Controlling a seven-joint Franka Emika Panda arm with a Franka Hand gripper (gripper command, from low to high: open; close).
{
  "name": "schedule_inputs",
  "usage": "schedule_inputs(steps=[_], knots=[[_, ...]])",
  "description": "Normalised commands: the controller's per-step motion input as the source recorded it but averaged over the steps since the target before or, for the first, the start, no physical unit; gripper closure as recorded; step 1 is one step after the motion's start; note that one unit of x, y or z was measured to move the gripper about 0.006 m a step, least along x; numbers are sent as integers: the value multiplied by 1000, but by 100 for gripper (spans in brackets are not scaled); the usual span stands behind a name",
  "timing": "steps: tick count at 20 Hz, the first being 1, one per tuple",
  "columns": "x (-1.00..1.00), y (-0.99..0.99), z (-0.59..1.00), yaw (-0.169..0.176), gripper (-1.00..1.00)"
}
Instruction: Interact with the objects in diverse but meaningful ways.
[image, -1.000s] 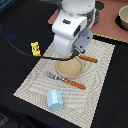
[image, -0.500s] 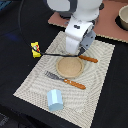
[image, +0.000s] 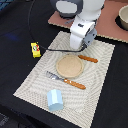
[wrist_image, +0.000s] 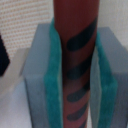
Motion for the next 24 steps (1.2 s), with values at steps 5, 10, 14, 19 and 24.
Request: schedule_inputs(steps=[5, 10, 14, 19, 24], knots=[[-66, 130, 1000, -5, -100], [-443, -140, 927, -14, -100], [-682, -350, 587, -40, -100], [-630, -387, 247, -53, -100], [-689, -364, -55, -94, -100]])
